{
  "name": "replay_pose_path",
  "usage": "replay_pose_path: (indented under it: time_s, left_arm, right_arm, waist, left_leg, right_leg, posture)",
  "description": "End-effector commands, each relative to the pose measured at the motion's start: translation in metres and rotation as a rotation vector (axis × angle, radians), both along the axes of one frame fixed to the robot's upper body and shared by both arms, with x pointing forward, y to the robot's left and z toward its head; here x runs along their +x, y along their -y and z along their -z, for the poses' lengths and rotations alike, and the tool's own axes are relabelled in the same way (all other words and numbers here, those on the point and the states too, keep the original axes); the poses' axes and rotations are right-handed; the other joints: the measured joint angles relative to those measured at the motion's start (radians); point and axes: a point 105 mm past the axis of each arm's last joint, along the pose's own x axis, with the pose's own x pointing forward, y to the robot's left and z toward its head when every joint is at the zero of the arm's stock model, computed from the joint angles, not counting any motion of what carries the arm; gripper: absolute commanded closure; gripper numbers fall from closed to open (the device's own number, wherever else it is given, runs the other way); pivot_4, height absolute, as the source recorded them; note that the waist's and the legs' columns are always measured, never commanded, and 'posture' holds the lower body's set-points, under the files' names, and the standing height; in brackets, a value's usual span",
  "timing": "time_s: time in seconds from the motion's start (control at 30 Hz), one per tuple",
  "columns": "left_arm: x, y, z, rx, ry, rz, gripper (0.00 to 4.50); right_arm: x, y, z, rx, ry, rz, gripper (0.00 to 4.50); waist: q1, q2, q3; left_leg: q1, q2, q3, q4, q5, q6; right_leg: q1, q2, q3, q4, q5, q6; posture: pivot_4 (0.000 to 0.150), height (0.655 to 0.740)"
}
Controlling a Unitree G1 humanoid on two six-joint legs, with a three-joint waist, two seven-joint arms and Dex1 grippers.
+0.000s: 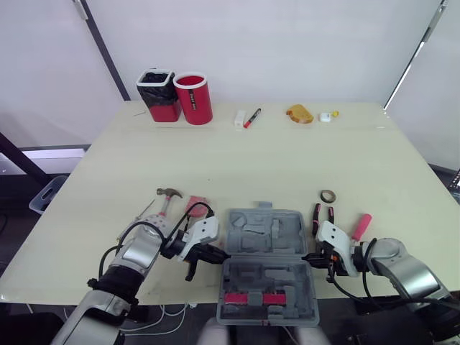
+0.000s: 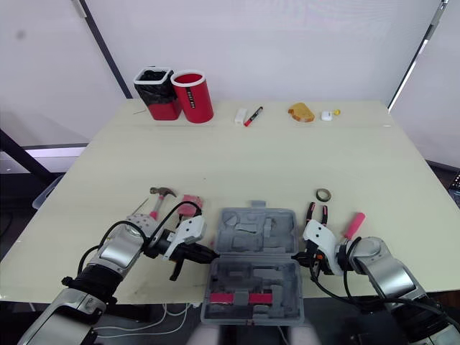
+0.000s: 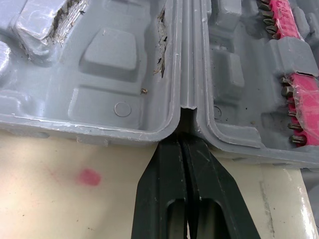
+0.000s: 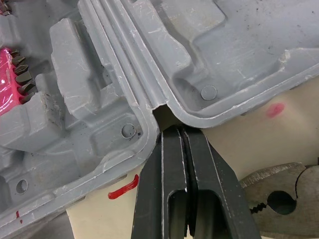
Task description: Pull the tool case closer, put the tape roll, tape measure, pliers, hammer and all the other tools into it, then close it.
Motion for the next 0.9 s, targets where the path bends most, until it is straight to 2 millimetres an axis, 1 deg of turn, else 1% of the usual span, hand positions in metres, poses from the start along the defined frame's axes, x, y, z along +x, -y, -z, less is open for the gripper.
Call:
replay_pose_path:
  time_s: [0.03,0.27,0.47,0.9]
  left_arm:
    - [-0.0075,0.0111,0.009,0.006,-0.024,0.043,4.41]
    - [-0.0066,0.0174,0.0092,-0.007,-0.023,0.052,4.41]
    - [-0.0059,0.0177,0.01,-0.002,-0.023,0.056,4.41]
    - [-0.0081,0.0087,0.0124,0.024,-0.036,0.059,4.41]
  right_arm:
    - [-0.0002,0.0009,-0.0085,0.02,0.021,-0.006,4.5]
    - [-0.0001,0.0053,-0.0103,0.011,0.021,0.003,4.5]
    - [-0.0004,0.0051,-0.0111,0.01,0.021,-0.005,4.5]
    - [-0.0079,-0.0012,-0.0075,0.02,-0.016,-0.026,4.5]
  waist:
    - [0.001,0.0,0.0]
    - [0.008,0.0,0.0]
    - [0.009,0.0,0.0]
    - [0.007,0.001,0.0]
  left_leg:
    - [0.0,0.0,0.0,0.0,0.0,0.0]
    - [0.0,0.0,0.0,0.001,0.0,0.0]
    - [0.0,0.0,0.0,0.001,0.0,0.0]
    - [0.0,0.0,0.0,0.001,0.0,0.0]
  right_leg:
    - [0.0,0.0,0.0,0.0,0.0,0.0]
    - [0.001,0.0,0.0,0.0,0.0,0.0]
    - [0.001,0.0,0.0,0.0,0.0,0.0]
    - [0.001,0.0,0.0,0.0,0.0,0.0]
  posture:
    - [0.15,0.74]
    - [0.15,0.74]
    - [0.15,0.74]
    - [0.15,0.74]
